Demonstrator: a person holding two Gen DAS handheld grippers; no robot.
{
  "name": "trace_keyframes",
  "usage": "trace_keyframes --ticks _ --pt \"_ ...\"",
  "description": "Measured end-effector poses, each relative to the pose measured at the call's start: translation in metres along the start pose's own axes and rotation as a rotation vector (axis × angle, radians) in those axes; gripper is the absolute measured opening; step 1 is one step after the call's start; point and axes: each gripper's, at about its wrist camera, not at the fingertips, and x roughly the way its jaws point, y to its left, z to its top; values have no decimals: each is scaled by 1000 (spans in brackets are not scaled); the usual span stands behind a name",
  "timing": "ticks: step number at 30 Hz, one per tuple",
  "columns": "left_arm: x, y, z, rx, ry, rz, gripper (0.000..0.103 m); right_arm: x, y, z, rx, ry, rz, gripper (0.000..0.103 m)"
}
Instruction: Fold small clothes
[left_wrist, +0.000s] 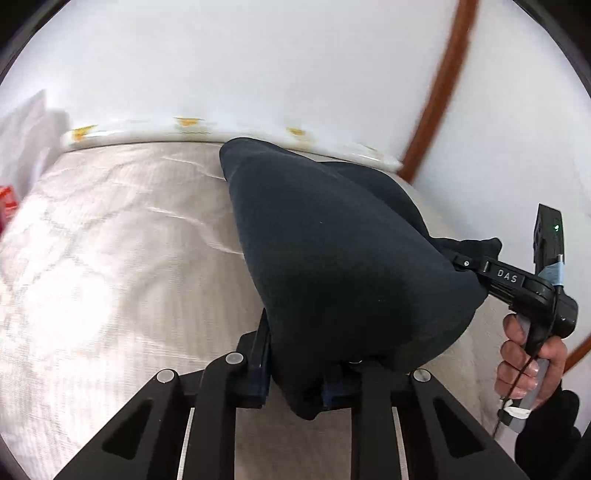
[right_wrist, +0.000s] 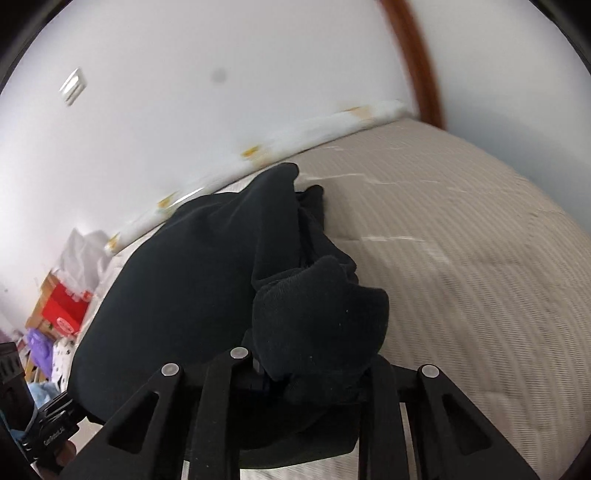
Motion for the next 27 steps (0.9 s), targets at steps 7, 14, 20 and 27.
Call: trace_keyframes --ticks 7,14,20,27 --pt "-23 63 -4 -93 -10 90 19 46 87 0 -100 48 103 21" --pt "-23 59 -19 -79 43 119 23 37 95 -9 -166 75 98 23" --pt "-42 71 -31 -101 63 58 31 10 80 -25 -216 87 80 27" --pt "-93 80 -42 -73 -44 20 37 -29 86 -26 -313 52 47 31"
